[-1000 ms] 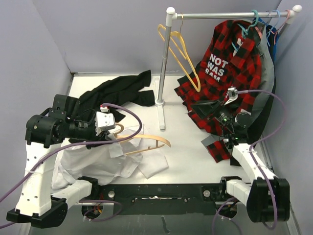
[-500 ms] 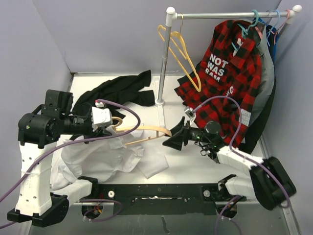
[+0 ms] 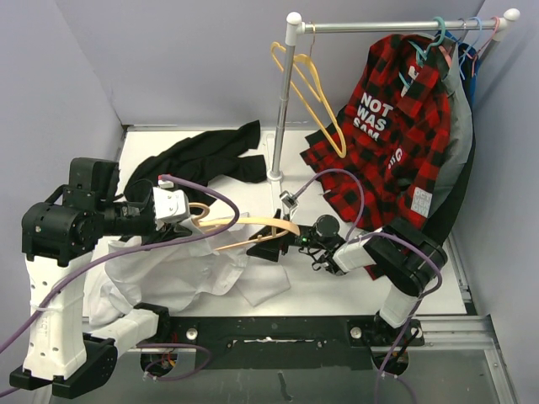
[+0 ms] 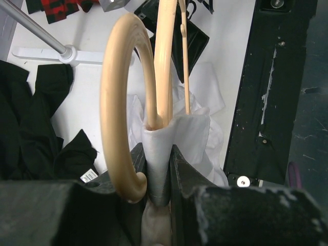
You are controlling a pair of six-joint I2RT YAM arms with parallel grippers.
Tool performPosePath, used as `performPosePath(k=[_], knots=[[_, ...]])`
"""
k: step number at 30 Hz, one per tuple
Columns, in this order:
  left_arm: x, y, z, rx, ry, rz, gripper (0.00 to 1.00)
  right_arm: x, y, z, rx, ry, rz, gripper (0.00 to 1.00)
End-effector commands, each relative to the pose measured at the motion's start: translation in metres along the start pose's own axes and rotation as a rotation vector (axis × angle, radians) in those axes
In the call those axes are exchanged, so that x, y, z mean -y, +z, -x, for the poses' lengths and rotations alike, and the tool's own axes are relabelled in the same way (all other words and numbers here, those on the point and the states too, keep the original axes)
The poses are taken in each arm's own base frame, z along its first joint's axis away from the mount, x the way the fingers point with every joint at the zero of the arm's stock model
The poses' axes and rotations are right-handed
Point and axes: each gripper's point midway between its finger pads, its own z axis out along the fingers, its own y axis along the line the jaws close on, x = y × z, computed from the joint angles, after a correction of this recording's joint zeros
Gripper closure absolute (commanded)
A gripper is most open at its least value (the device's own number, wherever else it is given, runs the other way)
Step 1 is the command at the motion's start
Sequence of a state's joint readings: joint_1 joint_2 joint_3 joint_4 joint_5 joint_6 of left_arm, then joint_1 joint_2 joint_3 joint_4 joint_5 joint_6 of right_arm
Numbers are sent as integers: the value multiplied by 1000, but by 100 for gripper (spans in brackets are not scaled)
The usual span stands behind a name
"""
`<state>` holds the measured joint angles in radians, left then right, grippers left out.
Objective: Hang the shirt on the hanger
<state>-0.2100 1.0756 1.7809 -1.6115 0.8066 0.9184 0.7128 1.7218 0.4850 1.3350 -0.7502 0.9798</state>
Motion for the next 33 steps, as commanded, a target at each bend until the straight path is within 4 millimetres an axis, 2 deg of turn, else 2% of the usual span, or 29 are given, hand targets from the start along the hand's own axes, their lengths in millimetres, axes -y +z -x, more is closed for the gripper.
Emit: performPosePath(k=[1,5,10,15,18,20,24,27,30,33], knots=[[27,-8,-2,-9,-57,-56,100,-37,10,53,177,-156,97,2],[28,-7,-2,-3,-61,-60,100,-36,14,50,172,-120,98,1],[28,-7,-1,8,-63,-51,100,-37,29,37,135,-91,120,8],[26,-6,-3,0,-66,-49,100,-45,44,24,86,-90,168,22],[24,-5,-4,-4,-65,-44,100,-43,45,19,72,-84,168,33],[24,-5,-5,-7,-67,-42,100,-39,44,16,64,-77,160,49],[22,-3,-6,-16,-95,-46,100,-28,42,11,47,-55,143,99],[15,1,-15,-64,-132,-54,100,-7,24,21,100,-63,59,100],[1,3,-34,-172,-167,-35,100,23,-10,45,172,-70,-90,100],[-13,0,-48,-260,-163,9,100,50,-38,55,160,-93,-277,100]])
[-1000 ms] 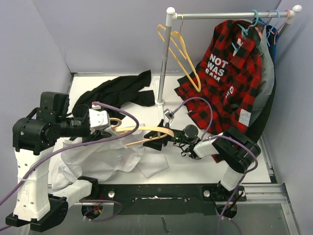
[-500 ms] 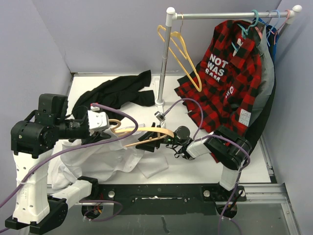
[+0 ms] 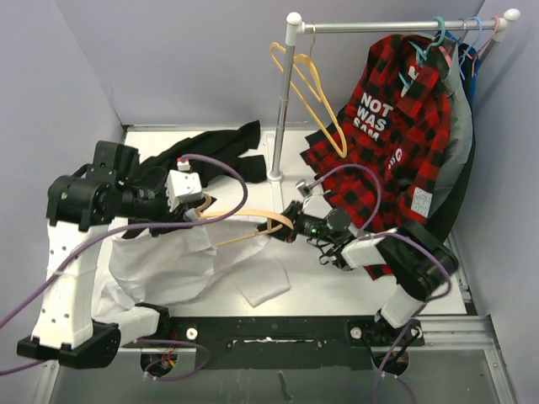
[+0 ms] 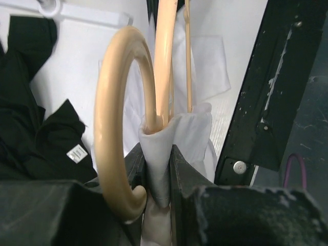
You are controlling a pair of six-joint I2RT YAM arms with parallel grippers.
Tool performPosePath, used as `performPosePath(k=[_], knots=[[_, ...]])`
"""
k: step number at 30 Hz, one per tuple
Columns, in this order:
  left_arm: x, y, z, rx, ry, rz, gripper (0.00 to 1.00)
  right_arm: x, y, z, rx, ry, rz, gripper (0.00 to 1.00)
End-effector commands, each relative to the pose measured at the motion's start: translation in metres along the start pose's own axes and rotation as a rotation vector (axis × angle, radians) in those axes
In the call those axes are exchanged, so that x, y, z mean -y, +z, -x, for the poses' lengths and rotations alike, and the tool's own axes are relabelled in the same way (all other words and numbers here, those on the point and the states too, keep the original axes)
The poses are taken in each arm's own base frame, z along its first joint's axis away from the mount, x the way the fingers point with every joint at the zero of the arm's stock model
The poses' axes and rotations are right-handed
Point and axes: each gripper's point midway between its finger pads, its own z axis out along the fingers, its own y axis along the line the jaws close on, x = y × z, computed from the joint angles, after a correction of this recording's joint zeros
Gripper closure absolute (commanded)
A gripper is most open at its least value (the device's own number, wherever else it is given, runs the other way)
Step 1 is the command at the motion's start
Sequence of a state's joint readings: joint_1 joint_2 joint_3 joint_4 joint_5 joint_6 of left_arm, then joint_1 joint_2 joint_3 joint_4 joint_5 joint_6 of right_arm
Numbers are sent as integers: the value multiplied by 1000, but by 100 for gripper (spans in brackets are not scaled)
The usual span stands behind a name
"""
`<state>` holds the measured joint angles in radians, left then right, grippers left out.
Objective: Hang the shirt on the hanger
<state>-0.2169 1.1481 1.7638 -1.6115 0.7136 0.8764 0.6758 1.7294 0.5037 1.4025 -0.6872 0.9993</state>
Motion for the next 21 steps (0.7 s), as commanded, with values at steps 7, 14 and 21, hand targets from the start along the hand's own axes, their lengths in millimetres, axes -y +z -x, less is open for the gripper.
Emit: performPosePath(k=[7,14,21], knots=[[-26,-22,-36,-264,-45,131,100,62,-63,37,-77,-254,-519,100],[-17,-28,-19,-191,-49,144,100,84,-82,27,-152,-321,-676,100],[24,-10,5,-75,-26,-53,100,80,-74,35,-188,-464,-692,100]])
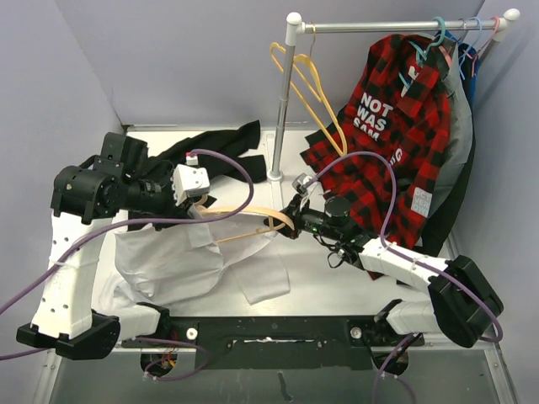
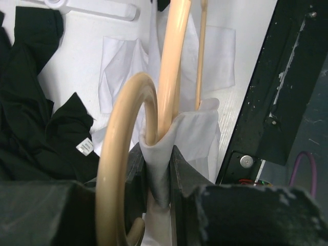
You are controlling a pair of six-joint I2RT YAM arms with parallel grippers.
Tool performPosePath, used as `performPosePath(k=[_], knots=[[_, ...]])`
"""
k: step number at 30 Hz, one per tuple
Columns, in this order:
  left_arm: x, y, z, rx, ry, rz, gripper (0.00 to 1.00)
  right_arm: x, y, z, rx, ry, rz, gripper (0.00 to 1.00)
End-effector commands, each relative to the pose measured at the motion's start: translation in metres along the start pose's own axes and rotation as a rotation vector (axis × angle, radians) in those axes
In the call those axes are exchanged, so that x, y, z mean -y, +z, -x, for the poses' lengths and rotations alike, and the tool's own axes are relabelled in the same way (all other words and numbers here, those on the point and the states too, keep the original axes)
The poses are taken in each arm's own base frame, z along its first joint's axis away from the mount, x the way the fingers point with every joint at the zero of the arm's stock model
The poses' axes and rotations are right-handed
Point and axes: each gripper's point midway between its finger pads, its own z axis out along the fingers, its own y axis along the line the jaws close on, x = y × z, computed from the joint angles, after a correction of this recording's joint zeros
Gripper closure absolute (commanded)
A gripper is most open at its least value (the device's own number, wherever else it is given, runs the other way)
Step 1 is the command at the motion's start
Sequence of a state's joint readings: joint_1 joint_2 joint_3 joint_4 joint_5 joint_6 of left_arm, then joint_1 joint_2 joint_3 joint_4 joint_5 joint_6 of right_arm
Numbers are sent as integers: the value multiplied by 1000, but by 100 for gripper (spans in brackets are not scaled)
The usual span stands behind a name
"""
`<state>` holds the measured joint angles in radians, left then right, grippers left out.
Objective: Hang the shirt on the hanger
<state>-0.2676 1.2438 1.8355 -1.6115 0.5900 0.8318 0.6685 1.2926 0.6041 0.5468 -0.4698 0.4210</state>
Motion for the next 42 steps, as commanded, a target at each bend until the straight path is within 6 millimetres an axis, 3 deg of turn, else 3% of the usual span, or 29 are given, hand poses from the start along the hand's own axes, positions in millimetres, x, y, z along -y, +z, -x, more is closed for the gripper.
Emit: performPosePath(k=[1,6,9,15,18,22,25,29,33,37,42], knots=[[47,-19,1,-5,29,-75,100,77,-23,-34,-152,-95,-352,100],[25,-24,-29,-192,153,52,100,105,-37,-23,-167,-108,-458,100],[17,-33,-36,-233,188,115,100,115,-41,-27,-207,-123,-503,100],[21,-39,-16,-148,45,150,100,125,-43,-38,-318,-231,-641,100],[31,-30,-8,-111,-44,86,100,125,-39,-43,-372,-257,-679,100],[33,-16,-23,-169,-82,45,100,128,-37,-42,-420,-307,-730,100],[41,-9,-8,-114,-116,-21,100,120,-28,-36,-392,-306,-697,100],[25,0,7,-68,-105,21,100,118,-25,-34,-420,-336,-701,100],[19,13,7,-74,-116,19,100,113,-22,-27,-386,-313,-682,100],[12,22,-9,-103,-93,61,100,107,-27,-20,-368,-278,-657,100],[-3,37,-68,-301,-17,125,100,106,-46,-20,-396,-268,-643,100]])
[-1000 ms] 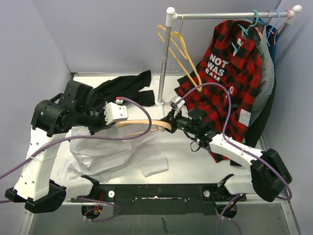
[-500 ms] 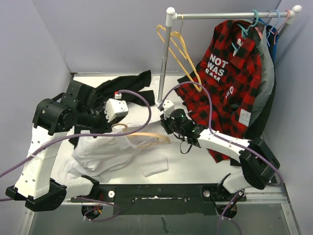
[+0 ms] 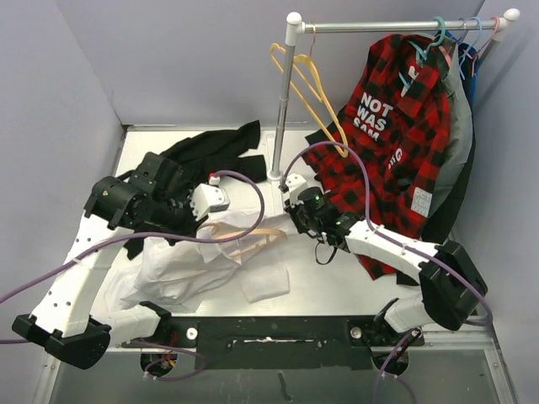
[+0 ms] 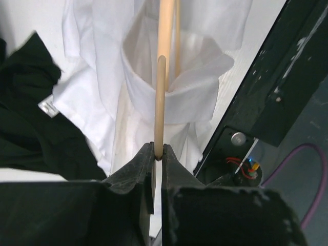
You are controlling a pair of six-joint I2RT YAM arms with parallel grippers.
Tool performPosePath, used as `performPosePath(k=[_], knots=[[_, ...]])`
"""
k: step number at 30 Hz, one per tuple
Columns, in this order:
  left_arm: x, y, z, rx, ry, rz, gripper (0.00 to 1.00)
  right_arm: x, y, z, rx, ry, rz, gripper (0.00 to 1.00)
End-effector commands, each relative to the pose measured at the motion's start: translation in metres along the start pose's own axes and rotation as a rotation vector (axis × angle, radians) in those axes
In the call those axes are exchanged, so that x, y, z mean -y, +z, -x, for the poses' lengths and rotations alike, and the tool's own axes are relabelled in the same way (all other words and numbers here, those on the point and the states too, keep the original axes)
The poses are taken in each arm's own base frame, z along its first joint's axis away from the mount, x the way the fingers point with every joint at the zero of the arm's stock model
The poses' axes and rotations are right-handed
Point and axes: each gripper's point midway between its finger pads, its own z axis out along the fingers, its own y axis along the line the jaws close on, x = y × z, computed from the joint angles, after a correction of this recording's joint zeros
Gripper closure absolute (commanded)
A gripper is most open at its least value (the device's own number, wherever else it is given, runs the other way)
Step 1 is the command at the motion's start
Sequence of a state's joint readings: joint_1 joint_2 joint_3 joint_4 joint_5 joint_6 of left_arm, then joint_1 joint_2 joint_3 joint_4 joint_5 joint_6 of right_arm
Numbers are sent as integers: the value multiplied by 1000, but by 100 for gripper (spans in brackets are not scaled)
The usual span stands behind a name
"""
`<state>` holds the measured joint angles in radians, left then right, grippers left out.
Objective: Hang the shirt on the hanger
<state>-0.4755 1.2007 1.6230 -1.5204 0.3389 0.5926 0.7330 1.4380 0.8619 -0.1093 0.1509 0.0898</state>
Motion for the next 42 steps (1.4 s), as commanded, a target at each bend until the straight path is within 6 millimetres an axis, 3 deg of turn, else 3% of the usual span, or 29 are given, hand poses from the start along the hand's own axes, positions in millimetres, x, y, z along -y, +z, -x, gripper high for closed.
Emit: performPosePath(k=[1,3,5,12,17,25,34,42], knots=[[-29,10,-36,-126,95,153,100,18,-24,21,51,0,-32,100],[-40,13,-45,-162,114,201,100,19,-30,21,44,-7,-31,100],[-44,11,-41,-142,116,219,100,17,-33,22,48,-6,-13,100],[-32,-16,9,14,58,158,100,9,-23,15,18,-11,23,100],[-23,-30,28,69,44,119,100,5,-16,11,10,-10,40,100],[-28,-18,6,-4,80,134,100,6,-13,12,13,1,34,100],[-22,-25,2,-1,89,132,100,40,-2,-9,-14,161,19,100],[-30,-19,-8,-32,108,158,100,33,-5,3,31,190,64,100]])
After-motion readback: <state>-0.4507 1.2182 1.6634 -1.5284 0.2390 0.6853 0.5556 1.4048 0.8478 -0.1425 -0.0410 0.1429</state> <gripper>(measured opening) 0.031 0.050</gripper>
